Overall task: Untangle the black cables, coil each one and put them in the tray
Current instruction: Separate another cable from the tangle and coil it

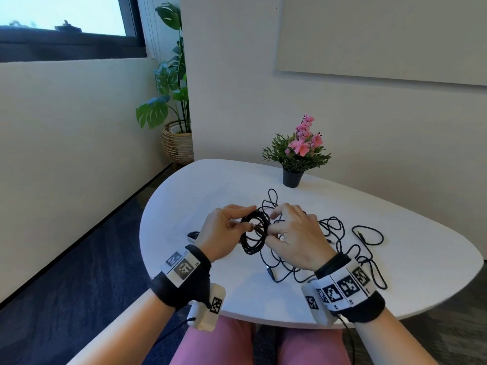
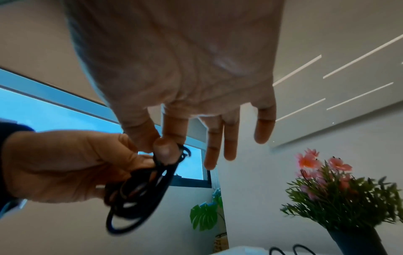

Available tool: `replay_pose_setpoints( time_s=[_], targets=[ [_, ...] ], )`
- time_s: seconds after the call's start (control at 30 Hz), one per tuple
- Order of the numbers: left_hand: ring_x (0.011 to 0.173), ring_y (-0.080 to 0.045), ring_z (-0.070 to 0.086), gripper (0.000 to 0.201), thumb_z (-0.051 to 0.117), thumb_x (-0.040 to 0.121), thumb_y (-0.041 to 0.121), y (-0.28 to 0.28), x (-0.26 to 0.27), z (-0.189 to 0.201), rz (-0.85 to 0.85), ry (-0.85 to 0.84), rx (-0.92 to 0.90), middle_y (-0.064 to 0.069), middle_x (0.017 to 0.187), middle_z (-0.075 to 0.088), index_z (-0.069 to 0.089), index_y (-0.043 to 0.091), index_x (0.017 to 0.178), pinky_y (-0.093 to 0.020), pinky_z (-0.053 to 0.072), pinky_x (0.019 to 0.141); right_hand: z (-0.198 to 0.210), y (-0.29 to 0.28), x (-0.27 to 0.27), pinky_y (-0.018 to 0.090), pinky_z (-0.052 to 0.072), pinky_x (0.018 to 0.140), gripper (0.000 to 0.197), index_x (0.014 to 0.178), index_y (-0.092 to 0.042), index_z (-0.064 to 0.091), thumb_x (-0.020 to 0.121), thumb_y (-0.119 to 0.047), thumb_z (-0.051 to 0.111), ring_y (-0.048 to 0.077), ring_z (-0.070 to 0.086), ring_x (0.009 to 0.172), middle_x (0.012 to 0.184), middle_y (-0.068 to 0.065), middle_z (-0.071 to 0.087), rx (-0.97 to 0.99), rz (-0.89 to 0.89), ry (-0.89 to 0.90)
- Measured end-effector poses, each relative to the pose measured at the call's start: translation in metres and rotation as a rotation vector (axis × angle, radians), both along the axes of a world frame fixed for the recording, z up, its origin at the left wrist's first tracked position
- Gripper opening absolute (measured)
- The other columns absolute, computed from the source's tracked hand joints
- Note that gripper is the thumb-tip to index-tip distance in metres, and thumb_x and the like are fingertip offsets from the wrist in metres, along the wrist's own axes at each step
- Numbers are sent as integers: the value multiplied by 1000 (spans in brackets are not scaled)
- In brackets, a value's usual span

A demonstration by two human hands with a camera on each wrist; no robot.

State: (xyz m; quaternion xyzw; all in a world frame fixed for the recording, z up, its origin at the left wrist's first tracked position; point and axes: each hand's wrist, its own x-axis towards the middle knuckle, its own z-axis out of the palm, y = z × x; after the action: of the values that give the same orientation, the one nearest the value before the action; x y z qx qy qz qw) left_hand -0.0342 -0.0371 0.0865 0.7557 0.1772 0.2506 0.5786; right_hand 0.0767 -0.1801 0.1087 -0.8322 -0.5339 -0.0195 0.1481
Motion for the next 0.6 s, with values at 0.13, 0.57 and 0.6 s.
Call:
replay_pose_setpoints(
  time_s=[0.13,0.57,0.6],
  targets=[
    [91,-15,66,37,61,87,-1,-4,5,-1,28,22,138,15,106,61,67,24,114,-32,55,84,7,9,-2,33,26,86,30,84,-20,68,89,-38,44,14,35,112,112,-6,45,-117,-72,-5],
    [90,4,61,41,60,87,-2,-9,2,0,60,-116,236,20,105,61,65,27,117,-17,51,84,-24,23,-22,-2,39,65,12,74,-2,70,79,-12,73,3,57,69,99,2,60,730,-238,302],
    [91,2,62,41,61,87,-1,-8,3,-3,88,-121,243,20,105,61,65,27,117,-19,52,85,-23,21,-21,0,41,65,9,77,-2,69,81,-11,70,1,59,69,104,2,58,753,-185,326]
  ],
)
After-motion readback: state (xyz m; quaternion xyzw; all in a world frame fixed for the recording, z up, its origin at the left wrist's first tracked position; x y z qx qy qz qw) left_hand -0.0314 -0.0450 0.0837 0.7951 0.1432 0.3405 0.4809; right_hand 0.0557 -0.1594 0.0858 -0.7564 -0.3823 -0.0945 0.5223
